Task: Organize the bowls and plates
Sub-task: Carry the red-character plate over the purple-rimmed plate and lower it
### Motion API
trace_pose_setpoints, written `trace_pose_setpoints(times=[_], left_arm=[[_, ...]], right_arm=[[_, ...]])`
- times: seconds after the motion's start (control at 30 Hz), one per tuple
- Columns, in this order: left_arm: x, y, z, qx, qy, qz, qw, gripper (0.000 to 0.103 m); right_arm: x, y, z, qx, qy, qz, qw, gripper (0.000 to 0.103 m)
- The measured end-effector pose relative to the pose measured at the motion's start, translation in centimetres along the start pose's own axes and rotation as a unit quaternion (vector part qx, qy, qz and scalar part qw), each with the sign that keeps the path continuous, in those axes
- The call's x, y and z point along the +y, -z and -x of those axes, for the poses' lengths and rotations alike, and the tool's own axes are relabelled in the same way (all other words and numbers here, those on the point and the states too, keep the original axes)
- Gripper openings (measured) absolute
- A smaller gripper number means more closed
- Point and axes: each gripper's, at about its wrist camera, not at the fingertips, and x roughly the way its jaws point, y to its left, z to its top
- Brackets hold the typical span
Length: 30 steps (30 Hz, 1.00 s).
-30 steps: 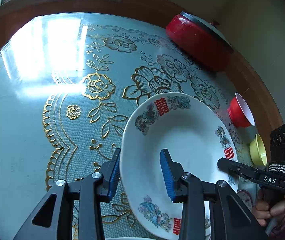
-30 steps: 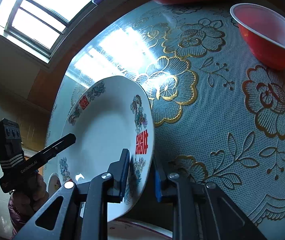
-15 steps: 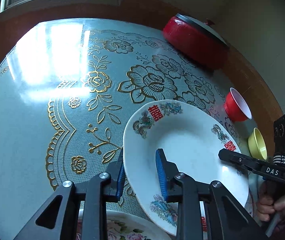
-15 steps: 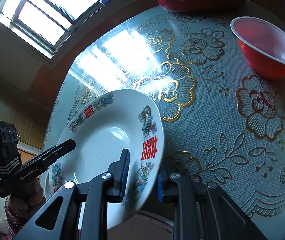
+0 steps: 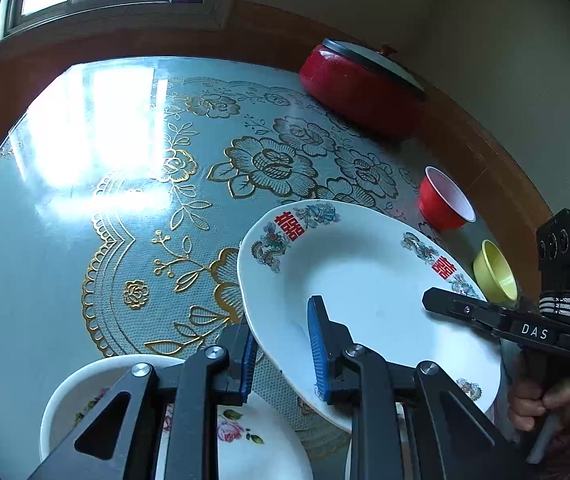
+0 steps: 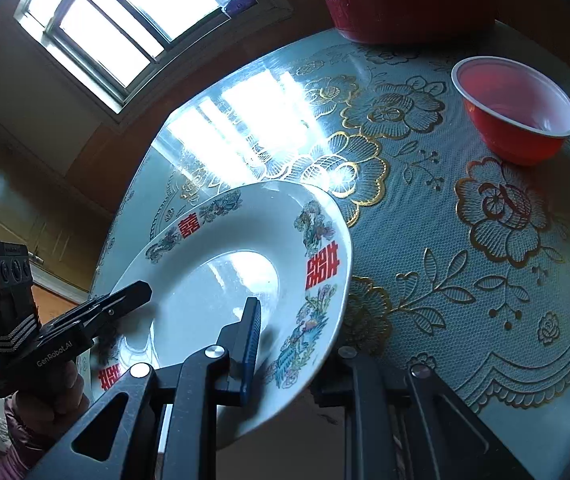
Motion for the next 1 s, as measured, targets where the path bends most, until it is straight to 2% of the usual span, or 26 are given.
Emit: trace_pose_setpoints(times=[0.3,0.5,0.8,1.0], left_arm=[[-1.7,1.9,2.5,-0.022,0.002,-0.011,0.9997,0.025],[-3.5,3.7,4.4,-0.027,0.01,-0.024,0.9993,0.025],[-6.1,7.7,5.6,-0.011,0.035,-0.03,0.9989,0.026],[-7.0,10.5,5.8,0.008,0.042,-0.025,0.9988,0.027]], right_arm=[[0.1,1.8,2.7,-0.014,-0.007,0.008,1.0,0.02],[-0.5,4.4,4.9,-0.006,-0.022,-0.001,1.0,0.02],[-2.0,8.4,7.5,0.009,-0.02,-0.004,1.0,0.021],[-2.6,10.3,7.6,0.032,-0.013,0.001,0.999,0.022]])
